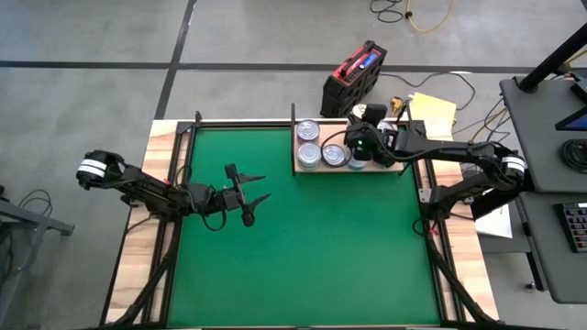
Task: Stack canned seafood by type on shelf
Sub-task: Stack the blue/pink tuna can on top of the blue/pink tuna can on the shelf
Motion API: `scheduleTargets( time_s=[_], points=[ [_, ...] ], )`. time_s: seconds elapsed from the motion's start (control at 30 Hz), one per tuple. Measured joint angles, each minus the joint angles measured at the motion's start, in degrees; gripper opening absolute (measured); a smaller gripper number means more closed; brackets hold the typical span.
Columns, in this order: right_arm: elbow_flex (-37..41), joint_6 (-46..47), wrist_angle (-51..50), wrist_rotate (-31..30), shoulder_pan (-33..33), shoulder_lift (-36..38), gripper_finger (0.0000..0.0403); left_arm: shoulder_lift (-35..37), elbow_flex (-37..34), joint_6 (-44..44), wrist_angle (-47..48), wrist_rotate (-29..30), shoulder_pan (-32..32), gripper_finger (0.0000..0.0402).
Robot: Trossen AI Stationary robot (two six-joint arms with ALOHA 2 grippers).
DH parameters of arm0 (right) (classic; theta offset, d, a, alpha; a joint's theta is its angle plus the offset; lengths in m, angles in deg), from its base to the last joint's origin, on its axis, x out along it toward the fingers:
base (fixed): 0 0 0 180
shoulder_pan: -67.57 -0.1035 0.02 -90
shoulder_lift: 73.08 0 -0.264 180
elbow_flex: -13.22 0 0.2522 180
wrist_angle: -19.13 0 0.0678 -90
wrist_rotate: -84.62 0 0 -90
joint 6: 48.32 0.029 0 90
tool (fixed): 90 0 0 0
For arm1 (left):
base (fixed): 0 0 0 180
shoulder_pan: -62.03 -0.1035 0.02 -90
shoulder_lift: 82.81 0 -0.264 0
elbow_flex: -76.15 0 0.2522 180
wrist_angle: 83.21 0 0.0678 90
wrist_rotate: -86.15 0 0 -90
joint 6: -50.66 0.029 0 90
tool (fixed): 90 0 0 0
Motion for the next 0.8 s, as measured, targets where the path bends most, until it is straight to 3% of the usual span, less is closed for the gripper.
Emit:
scheduleTargets(
  time_s=[0.8],
  points=[
    [0.09, 0.56, 0.11, 1.22, 0.00, 0.00, 0.0210, 0.00, 0.02, 0.00, 0.02, 0.00, 0.00, 0.0230]
  ],
)
